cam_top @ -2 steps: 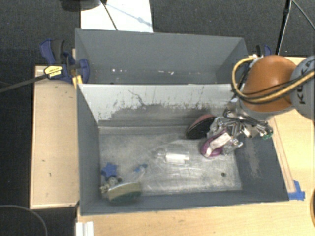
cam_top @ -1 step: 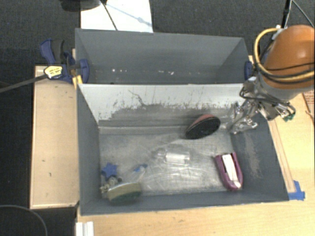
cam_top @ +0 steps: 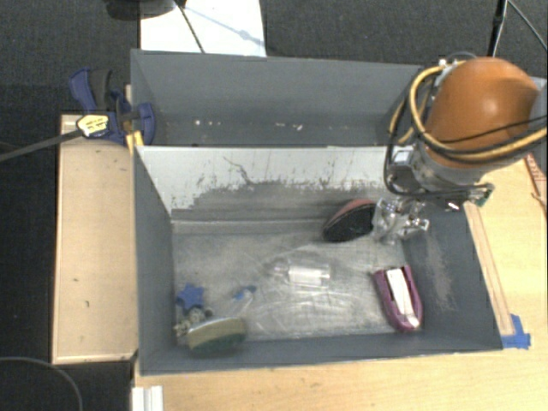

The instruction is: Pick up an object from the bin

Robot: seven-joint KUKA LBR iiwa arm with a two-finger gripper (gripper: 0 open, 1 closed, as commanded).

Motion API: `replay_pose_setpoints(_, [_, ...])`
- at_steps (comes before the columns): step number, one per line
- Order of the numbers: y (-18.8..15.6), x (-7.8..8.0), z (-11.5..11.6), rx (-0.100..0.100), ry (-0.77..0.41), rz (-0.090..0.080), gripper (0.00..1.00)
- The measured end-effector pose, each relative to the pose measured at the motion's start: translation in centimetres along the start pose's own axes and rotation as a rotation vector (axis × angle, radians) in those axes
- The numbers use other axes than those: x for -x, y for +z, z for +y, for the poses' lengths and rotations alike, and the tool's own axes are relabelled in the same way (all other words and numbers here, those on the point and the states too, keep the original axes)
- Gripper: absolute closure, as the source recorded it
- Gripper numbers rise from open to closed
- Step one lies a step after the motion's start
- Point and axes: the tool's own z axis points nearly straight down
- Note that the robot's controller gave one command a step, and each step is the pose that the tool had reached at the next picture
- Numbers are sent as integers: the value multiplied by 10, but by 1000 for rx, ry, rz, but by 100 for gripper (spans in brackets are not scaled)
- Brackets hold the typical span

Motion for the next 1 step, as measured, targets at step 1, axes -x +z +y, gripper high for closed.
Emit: replay_pose_setpoints(1, [-1, -1, -1, 0, 7, 0, 0])
